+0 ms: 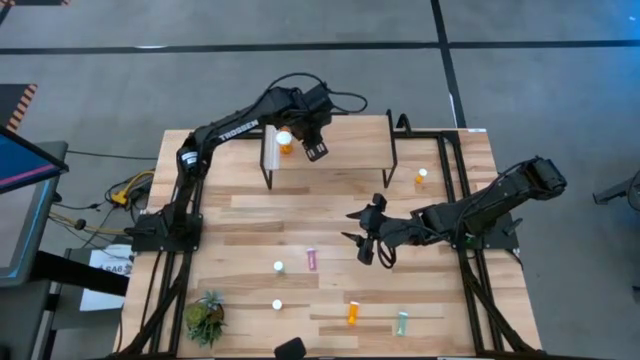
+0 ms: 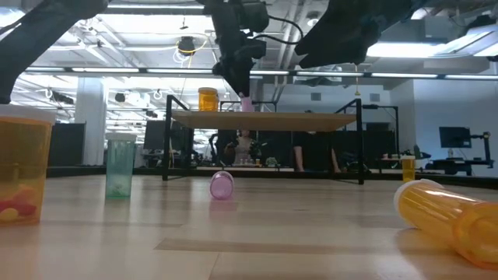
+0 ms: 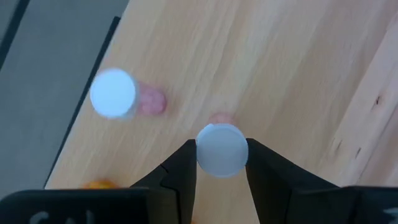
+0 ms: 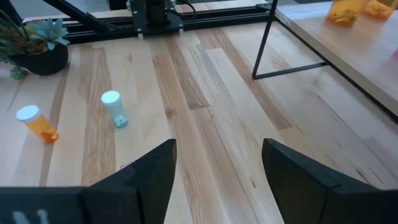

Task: Pick and place medicine bottles onto shelf by color
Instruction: Put the right pink pill bottle on the shelf aligned with the other pink pill bottle

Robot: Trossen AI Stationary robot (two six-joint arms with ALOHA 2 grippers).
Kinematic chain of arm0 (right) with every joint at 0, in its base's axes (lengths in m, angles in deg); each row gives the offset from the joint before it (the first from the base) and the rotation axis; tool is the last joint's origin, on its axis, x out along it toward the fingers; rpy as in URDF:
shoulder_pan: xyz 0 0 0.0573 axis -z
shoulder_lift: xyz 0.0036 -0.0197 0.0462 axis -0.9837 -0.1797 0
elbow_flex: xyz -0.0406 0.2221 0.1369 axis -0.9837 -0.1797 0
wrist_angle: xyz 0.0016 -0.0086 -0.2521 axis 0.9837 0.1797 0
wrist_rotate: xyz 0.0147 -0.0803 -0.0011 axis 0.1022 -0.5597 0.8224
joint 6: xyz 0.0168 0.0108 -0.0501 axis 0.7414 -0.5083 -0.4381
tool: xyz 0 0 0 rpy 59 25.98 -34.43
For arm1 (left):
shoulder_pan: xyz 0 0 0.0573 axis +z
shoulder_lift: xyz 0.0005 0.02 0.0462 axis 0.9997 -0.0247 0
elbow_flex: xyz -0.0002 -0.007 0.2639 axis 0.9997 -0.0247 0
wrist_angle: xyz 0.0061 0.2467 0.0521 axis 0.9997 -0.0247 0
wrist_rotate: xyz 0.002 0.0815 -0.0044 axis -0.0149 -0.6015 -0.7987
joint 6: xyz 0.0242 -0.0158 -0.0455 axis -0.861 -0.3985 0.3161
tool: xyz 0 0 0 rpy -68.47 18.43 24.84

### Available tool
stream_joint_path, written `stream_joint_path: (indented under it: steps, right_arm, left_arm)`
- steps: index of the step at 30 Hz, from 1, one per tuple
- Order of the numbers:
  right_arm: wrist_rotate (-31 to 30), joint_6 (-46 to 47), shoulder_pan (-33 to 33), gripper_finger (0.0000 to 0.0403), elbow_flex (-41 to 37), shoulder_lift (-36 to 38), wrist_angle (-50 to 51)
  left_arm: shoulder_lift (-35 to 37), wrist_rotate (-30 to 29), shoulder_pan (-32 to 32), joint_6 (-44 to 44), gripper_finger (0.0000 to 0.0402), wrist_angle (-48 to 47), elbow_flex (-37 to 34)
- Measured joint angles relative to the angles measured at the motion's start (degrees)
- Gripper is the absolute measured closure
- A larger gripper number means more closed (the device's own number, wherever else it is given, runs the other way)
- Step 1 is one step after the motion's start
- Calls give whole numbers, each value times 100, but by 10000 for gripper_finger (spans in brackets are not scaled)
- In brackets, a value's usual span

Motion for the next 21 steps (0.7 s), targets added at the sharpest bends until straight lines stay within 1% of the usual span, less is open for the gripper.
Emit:
stream_joint_path:
  steps: [6, 21]
  right_arm:
    - [0, 31, 0, 143, 0, 0, -14]
    - [2, 47, 0, 143, 0, 0, -46]
  left_arm:
    - [5, 104, -7, -15, 296, -41, -4]
    - [119, 78, -15, -56, 296, -211, -33]
